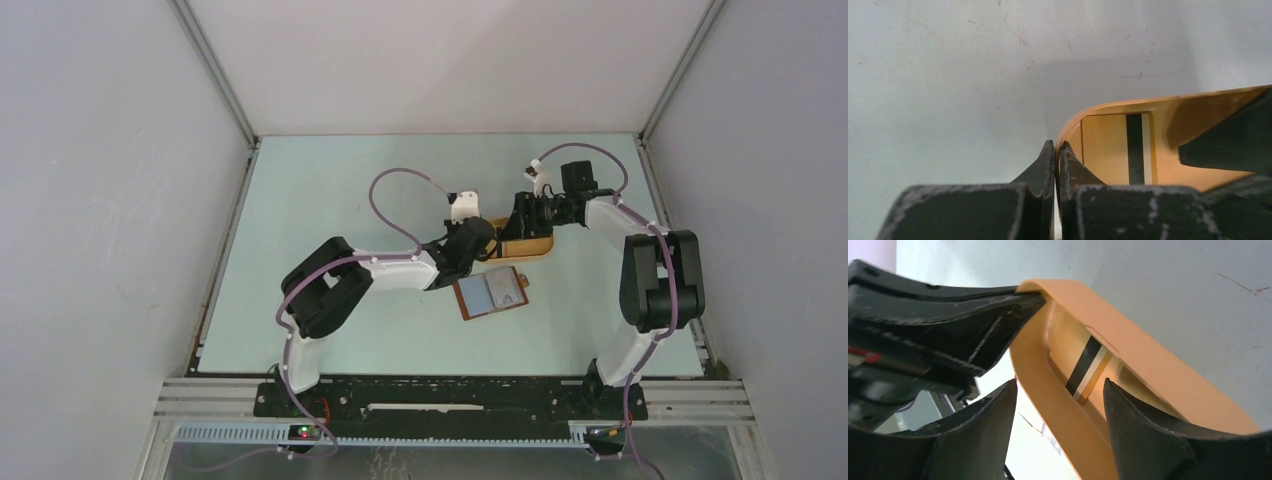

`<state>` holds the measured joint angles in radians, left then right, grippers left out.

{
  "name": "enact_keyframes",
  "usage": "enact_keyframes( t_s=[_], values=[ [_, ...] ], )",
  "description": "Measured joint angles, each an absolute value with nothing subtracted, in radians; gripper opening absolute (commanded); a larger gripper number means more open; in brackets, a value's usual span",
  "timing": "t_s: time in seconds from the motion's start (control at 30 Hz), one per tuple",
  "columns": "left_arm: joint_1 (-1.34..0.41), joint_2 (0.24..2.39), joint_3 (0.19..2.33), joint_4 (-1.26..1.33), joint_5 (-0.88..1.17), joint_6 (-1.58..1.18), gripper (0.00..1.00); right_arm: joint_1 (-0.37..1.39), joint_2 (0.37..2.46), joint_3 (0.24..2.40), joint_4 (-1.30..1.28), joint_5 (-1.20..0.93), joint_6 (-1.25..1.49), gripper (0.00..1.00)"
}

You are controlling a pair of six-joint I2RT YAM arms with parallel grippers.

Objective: Put the credit cards into the card holder
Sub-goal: Pick up the credit card from the storage box.

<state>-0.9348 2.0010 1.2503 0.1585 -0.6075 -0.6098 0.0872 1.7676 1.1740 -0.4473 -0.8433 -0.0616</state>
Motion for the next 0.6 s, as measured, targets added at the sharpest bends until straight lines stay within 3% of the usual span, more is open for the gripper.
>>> enact_keyframes(
  t_s=[0.6],
  values=[
    [-1.004, 1.916, 1.092, 0.394, -0.875, -0.593, 0.0, 0.158, 1.662, 1.052, -0.22, -0.714, 0.038, 0.7]
  ],
)
